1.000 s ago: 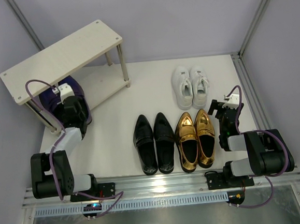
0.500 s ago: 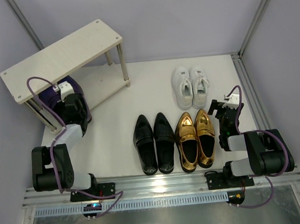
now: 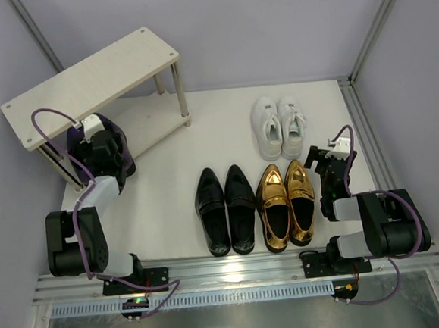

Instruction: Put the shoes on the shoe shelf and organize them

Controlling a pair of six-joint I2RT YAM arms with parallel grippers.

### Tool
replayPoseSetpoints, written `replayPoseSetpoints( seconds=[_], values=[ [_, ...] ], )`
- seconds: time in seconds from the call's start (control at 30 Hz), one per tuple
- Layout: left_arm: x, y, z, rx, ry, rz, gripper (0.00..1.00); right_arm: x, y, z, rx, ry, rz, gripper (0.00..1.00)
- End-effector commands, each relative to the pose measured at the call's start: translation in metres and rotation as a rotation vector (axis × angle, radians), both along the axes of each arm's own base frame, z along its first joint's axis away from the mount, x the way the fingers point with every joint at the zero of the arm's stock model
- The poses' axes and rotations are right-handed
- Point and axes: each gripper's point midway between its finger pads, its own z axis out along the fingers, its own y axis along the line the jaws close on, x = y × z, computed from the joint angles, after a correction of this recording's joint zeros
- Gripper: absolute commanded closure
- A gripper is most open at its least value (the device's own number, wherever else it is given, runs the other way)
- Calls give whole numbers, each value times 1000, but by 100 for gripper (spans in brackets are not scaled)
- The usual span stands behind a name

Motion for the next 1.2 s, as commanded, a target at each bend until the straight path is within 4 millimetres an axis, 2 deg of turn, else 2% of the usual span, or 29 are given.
replayPoseSetpoints(
  seconds=[0.0, 0.1, 0.23, 0.33, 0.37, 0.43, 0.47, 0.5, 0.53, 0.57, 0.6, 0.8, 0.87, 0.9, 1.03, 1.17],
  values=[
    [1, 3, 75, -13, -241, 27, 20, 10, 2, 28, 2, -104, 3, 3],
    [-9, -3, 83, -33, -258, 12, 12, 10, 2, 28, 2, -104, 3, 3],
    [-23, -20, 89, -52, -250, -48, 7, 10, 1, 27, 2, -103, 2, 3],
    [-31, -52, 97, -83, -243, -174, 10, 10, 2, 28, 2, -103, 5, 3],
    [-33, -67, 88, -104, -194, -253, 13, 10, 1, 27, 3, -103, 2, 3],
    [-37, -92, 96, -143, -196, -370, 25, 9, 1, 27, 2, -100, 2, 3],
    [-36, -111, 94, -172, -175, -471, 33, 10, 1, 27, 2, -103, 2, 3],
    [-40, -121, 83, -201, -120, -501, 57, 10, 2, 28, 2, -104, 3, 3],
    [-39, -136, 78, -222, -92, -552, 69, 10, 1, 27, 2, -103, 2, 3],
    [-38, -148, 79, -236, -72, -598, 89, 10, 2, 27, 3, -103, 3, 3],
    [-39, -154, 70, -248, -21, -605, 98, 10, 1, 28, 2, -104, 2, 3],
    [-35, -191, 11, -348, 202, -682, 100, 10, 2, 28, 2, -103, 3, 3],
    [-35, -187, -2, -347, 240, -636, 100, 9, 1, 27, 2, -100, 2, 3],
    [-34, -185, -16, -359, 274, -600, 100, 10, 2, 28, 2, -104, 3, 3],
    [-37, -147, -41, -291, 336, -375, 100, 10, 2, 28, 2, -104, 3, 3],
    [-40, -125, -64, -225, 392, -252, 100, 10, 2, 27, 2, -101, 3, 3]
  ],
)
